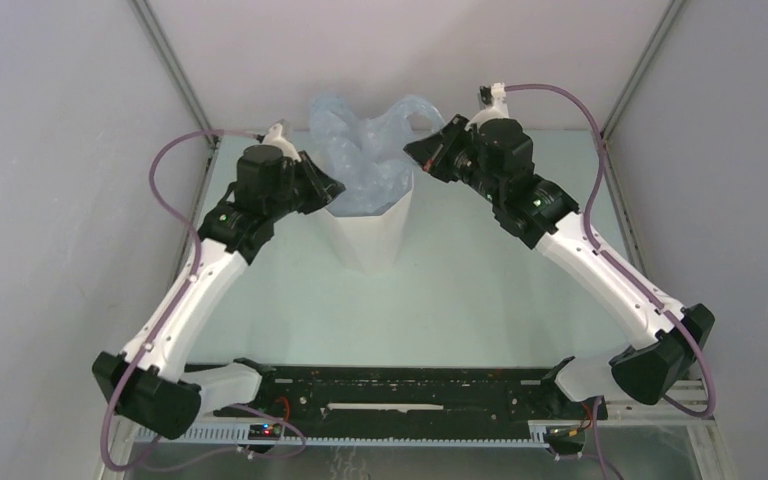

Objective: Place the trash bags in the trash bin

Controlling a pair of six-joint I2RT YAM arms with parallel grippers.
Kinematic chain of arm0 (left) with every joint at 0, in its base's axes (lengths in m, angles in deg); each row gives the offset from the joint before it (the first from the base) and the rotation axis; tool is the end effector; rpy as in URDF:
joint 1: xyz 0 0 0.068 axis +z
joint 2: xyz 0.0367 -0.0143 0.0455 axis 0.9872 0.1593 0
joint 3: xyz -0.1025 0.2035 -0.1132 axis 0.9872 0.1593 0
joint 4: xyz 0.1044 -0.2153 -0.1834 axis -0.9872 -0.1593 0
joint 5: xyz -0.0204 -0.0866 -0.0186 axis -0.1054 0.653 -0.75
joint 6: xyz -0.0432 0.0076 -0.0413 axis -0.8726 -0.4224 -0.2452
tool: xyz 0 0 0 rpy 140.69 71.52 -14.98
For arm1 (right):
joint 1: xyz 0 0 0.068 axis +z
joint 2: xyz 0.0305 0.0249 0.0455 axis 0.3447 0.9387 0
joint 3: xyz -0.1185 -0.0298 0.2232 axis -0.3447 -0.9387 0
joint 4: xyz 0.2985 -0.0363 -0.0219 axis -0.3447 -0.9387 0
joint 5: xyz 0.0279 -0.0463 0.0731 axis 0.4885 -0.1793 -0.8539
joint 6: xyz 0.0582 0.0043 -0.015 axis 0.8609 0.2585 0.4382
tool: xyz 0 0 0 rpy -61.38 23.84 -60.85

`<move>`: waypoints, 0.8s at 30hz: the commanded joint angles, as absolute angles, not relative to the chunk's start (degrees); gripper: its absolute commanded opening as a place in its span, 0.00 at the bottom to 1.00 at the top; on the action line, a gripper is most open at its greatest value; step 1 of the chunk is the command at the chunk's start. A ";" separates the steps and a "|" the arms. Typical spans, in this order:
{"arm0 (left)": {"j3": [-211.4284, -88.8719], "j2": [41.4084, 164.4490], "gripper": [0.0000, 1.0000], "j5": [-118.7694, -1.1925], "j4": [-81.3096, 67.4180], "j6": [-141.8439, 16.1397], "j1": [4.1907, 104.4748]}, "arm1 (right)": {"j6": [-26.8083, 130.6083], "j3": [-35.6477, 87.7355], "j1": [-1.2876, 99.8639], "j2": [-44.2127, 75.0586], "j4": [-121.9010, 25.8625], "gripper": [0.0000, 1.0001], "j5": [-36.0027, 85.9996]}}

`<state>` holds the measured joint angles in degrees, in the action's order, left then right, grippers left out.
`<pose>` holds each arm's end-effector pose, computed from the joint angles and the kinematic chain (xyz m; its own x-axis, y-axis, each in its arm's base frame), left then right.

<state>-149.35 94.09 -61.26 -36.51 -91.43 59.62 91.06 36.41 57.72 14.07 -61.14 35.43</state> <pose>0.2898 -0.1183 0.3765 -0.5736 -0.4639 -0.6751 0.1229 0.7661 -0.6309 0.2970 0.2257 0.4302 -0.4817 0.5356 -0.6936 -0.3227 0.6274 0.7086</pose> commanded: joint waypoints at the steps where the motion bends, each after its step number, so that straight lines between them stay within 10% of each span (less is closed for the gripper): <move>1: -151.36 98.91 0.17 -67.38 -35.87 -85.86 57.89 | 88.46 39.49 58.44 15.36 -60.70 0.00 36.28; 8: -153.30 99.45 0.20 -72.12 -45.41 -80.87 57.45 | 87.46 38.60 59.01 17.28 -62.39 0.00 36.31; 13: -158.58 91.57 0.58 -62.41 -45.04 -79.84 57.48 | 86.61 38.14 59.18 16.64 -62.32 0.00 36.75; 24: -173.46 92.35 0.87 -73.58 -52.11 -88.00 60.01 | 83.71 37.87 60.13 15.47 -61.74 0.00 35.35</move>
